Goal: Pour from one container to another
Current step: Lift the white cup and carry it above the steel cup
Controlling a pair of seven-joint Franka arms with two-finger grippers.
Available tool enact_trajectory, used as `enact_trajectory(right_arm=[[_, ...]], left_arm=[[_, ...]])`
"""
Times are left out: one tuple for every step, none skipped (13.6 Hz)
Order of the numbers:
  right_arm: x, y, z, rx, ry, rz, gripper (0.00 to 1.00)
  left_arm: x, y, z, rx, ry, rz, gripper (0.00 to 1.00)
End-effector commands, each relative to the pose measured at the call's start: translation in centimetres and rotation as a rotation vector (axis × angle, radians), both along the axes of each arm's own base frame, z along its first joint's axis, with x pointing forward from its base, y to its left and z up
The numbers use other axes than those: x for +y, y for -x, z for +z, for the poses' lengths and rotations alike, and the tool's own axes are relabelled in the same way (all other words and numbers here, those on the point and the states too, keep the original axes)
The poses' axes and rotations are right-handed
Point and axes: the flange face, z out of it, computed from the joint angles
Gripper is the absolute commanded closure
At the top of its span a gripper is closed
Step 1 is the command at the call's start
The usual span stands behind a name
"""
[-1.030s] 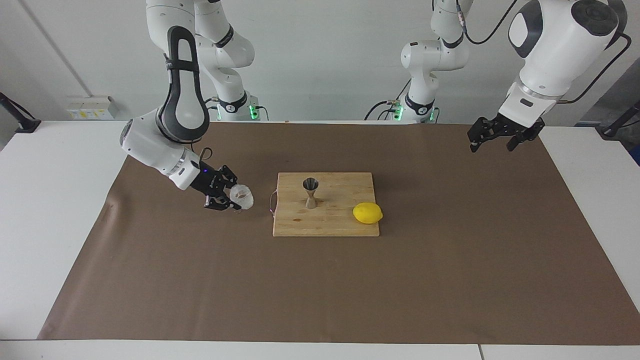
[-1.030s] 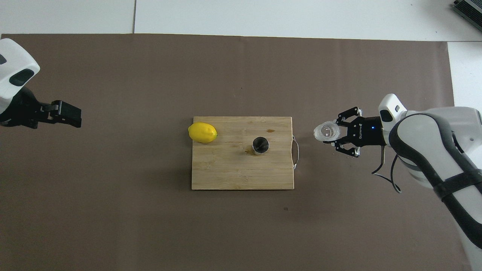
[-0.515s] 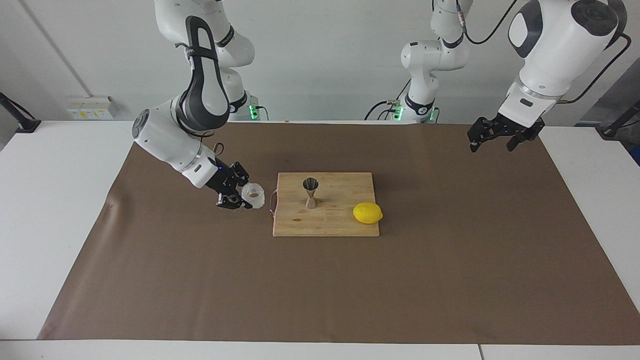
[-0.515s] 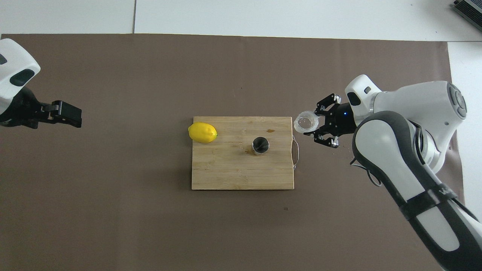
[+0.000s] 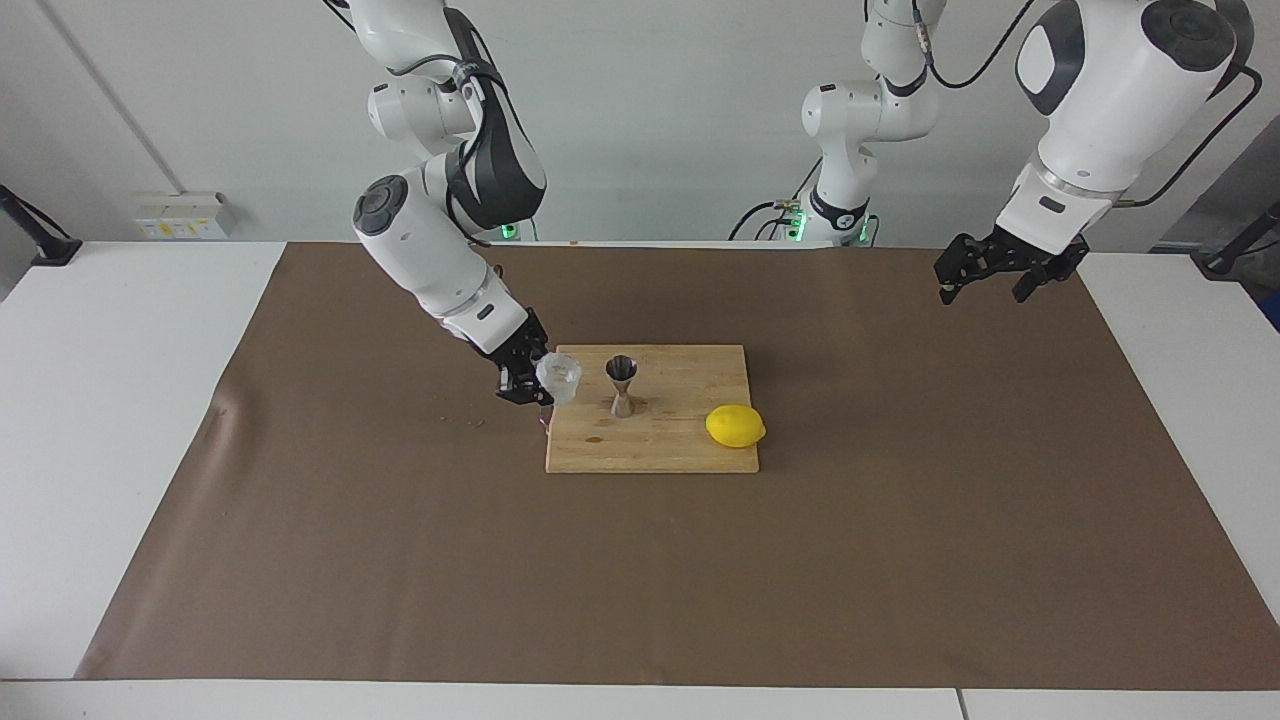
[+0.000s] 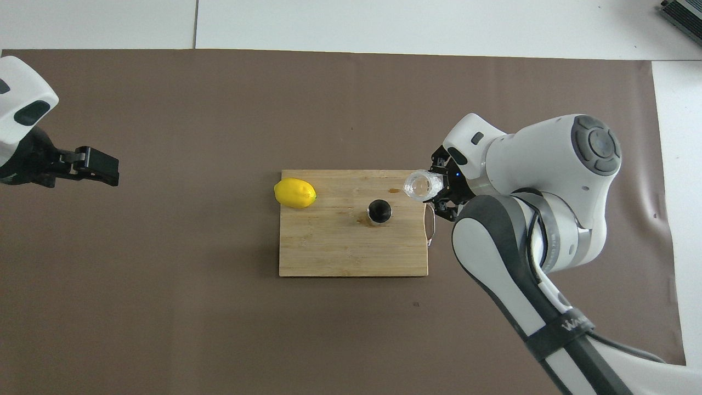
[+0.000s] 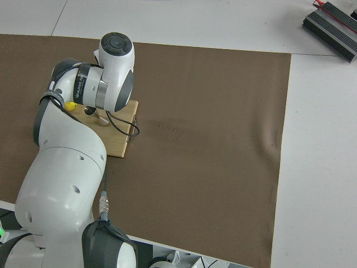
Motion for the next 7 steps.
enact_trajectory(right_arm=[[2.2,0.2,0.7,-0.039,0.085,0.02,1.0],[3.1,0.5,0.8,-0.047,0.11,0.024,1.0],[3.6,0.7,1.0,-0.053,0.13,0.016,1.0],[4.6,1.0,1.0,-0.06,0.149,0.013,1.0],[5.6,1.5,1.4,-0.077,0.174,0.011,1.0],[6.5,2.0,1.5,-0.096,0.215,0.021,1.0],[7.0,2.3,1.6,-0.114,0.247,0.026,1.0]], left_arm=[[0.6,0.8,0.2,0.001,-0.016,-0.005,0.0],[0.7,0.8,0.1,0.001,-0.016,-0.005,0.0],[1.6,0.7,0.2,0.0,-0.015,0.011,0.0],[2.5,0.7,0.0,0.003,-0.016,0.026,0.0],[2.9,0.7,-0.2,0.006,-0.016,0.034,0.0],[2.8,0.7,-0.2,0.008,-0.016,0.029,0.0],[2.6,0.8,-0.1,0.005,-0.016,0.024,0.0]])
